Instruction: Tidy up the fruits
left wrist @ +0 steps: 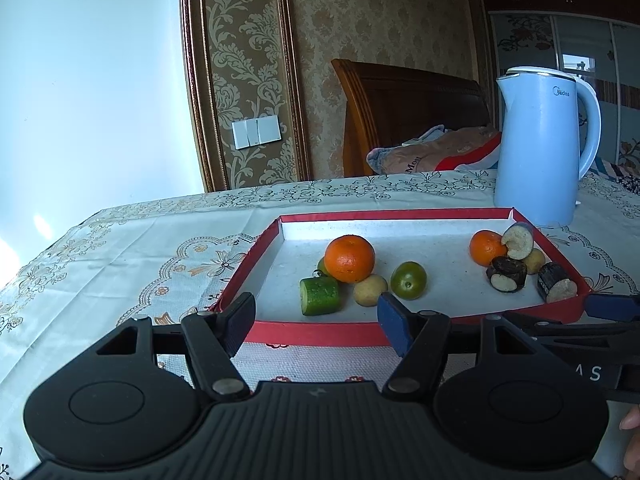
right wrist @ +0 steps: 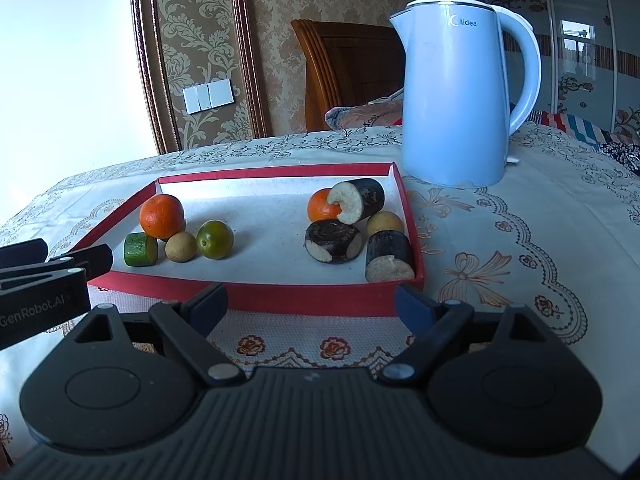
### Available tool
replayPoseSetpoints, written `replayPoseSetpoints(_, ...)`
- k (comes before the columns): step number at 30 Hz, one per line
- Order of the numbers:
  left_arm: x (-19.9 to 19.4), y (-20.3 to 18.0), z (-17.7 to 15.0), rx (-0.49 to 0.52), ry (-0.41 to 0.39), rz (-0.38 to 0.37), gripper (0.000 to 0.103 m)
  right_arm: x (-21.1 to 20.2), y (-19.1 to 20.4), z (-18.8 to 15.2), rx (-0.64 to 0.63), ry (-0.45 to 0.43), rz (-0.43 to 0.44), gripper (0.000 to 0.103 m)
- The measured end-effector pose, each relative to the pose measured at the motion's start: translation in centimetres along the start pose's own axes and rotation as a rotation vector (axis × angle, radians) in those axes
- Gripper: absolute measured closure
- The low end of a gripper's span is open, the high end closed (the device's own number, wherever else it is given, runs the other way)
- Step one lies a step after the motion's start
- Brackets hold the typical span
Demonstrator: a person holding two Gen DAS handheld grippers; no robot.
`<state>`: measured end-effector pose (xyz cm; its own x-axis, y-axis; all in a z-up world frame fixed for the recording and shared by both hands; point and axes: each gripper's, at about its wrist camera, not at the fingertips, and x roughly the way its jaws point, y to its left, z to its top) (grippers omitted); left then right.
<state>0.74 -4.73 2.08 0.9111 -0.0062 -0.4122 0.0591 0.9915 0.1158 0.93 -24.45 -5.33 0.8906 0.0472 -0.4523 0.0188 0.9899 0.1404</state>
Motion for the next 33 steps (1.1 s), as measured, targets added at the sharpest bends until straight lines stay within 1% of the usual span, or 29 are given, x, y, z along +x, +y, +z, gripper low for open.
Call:
replayPoseSetpoints(9,-0.08,0.03,-0.01,-0.003,-0.001,0.000,0.036,0.11,0.08,-0.06,-0.003,0.006,0.000,0.013)
replayPoseSetpoints(33,-0.57,-0.25,-0.06,0.026,-0.027,0.004,0.036,0.01,0.21,-0.09,-0.009,0.003,-0.003,0.011)
